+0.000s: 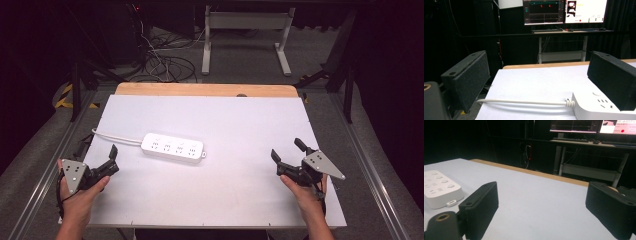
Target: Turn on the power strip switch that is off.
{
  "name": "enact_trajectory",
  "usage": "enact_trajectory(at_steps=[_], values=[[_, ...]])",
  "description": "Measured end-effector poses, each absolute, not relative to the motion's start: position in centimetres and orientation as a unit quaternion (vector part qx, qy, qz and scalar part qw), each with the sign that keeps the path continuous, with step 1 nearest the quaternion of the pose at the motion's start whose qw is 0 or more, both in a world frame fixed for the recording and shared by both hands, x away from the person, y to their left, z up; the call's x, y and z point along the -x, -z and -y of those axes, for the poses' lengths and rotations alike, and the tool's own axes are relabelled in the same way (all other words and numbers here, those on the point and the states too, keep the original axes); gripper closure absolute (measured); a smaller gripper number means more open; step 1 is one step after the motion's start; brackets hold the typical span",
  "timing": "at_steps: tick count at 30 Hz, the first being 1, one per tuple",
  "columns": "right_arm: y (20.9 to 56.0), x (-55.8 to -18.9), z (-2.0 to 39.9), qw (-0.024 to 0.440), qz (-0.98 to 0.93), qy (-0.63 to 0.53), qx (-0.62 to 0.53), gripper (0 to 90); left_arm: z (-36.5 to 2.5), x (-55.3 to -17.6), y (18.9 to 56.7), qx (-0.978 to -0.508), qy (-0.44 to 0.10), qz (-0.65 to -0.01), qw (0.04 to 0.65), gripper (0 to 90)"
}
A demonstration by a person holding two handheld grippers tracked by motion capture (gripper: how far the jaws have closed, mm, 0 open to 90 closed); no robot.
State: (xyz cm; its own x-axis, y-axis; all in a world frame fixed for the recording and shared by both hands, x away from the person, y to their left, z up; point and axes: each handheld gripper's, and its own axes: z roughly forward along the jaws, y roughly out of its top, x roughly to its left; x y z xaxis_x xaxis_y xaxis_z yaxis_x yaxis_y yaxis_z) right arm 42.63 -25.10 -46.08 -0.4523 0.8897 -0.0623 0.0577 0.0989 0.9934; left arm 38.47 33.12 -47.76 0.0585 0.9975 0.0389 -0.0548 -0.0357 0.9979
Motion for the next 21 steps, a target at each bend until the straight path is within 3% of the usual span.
enact_trajectory(at_steps=[21], values=[[46.09,-42.61,25.08,0.372,-0.643,-0.559,-0.368,11.7,-33.24,-38.43,47.32,-0.5,-0.512,-0.469,0.518,2.6]])
